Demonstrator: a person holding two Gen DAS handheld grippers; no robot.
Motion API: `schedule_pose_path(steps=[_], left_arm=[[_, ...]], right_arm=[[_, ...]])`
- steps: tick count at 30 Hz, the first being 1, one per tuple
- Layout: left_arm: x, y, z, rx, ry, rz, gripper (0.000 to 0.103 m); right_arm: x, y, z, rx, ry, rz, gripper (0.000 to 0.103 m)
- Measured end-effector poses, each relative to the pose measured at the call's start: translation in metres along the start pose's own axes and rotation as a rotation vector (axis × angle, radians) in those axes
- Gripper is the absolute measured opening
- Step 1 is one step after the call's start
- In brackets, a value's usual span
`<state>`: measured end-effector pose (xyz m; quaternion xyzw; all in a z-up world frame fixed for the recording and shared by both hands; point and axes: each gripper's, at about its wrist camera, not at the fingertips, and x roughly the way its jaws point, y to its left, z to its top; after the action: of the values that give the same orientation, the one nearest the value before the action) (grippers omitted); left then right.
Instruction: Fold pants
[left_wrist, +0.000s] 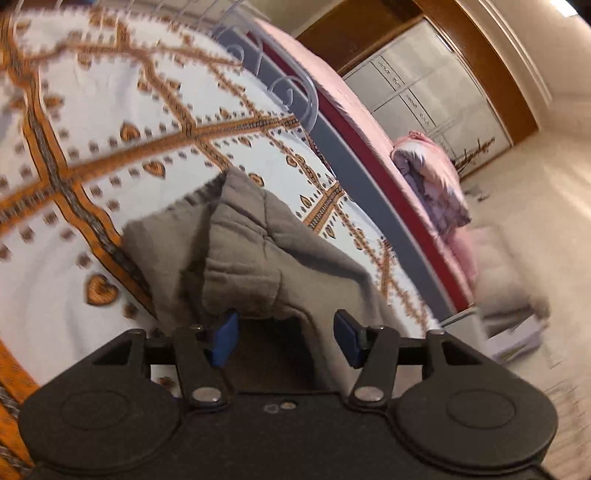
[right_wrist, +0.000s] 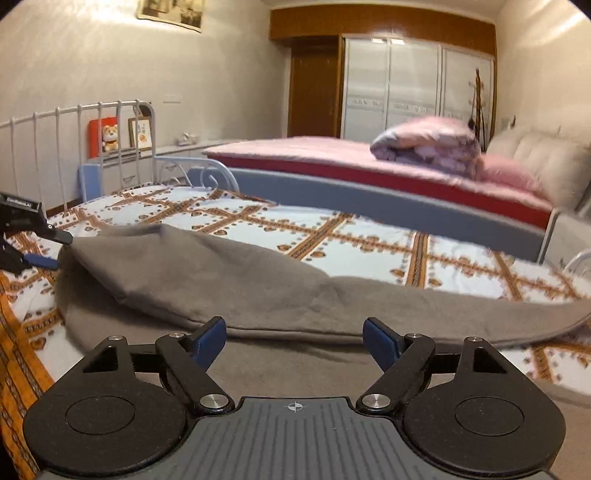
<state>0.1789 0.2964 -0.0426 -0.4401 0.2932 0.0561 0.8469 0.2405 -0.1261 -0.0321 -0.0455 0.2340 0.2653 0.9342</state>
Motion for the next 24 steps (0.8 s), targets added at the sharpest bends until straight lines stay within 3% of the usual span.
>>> schedule_pose_path(steps=[4, 6, 8, 17, 20, 22, 23, 24], left_arm=[[0.017, 0.004, 0.003, -0.052, 0.010, -0.015, 0.045], [0.024, 0.003, 0.006, -0.046, 0.007, -0.015, 0.045], [0.029, 0.001, 0.009, -0.024, 0.002, 0.001, 0.043], [0.037, -0.003, 0.015, 0.021, -0.022, -0.019, 0.025], [0.039, -0.004, 0.018, 0.050, -0.028, -0.027, 0.018], [0.041, -0.007, 0.022, 0.086, -0.032, -0.044, 0.013], [0.042, -0.009, 0.024, 0.113, -0.033, -0.051, 0.012], [0.043, -0.012, 0.028, 0.154, -0.029, -0.061, 0.011]], right_arm=[[0.021, -0.018, 0.007, 0.159, 0.038, 0.023, 0.075], [0.036, -0.034, 0.007, 0.288, 0.077, 0.049, 0.060], [0.051, -0.049, 0.006, 0.407, 0.113, 0.068, 0.055], [0.092, -0.100, -0.012, 0.809, 0.165, 0.143, 0.054], [0.102, -0.114, -0.021, 0.974, 0.141, 0.185, 0.054], [0.111, -0.126, -0.023, 1.066, 0.133, 0.174, 0.030], [0.117, -0.131, -0.021, 1.083, 0.157, 0.156, 0.005], [0.120, -0.135, -0.019, 1.084, 0.176, 0.143, 0.005]])
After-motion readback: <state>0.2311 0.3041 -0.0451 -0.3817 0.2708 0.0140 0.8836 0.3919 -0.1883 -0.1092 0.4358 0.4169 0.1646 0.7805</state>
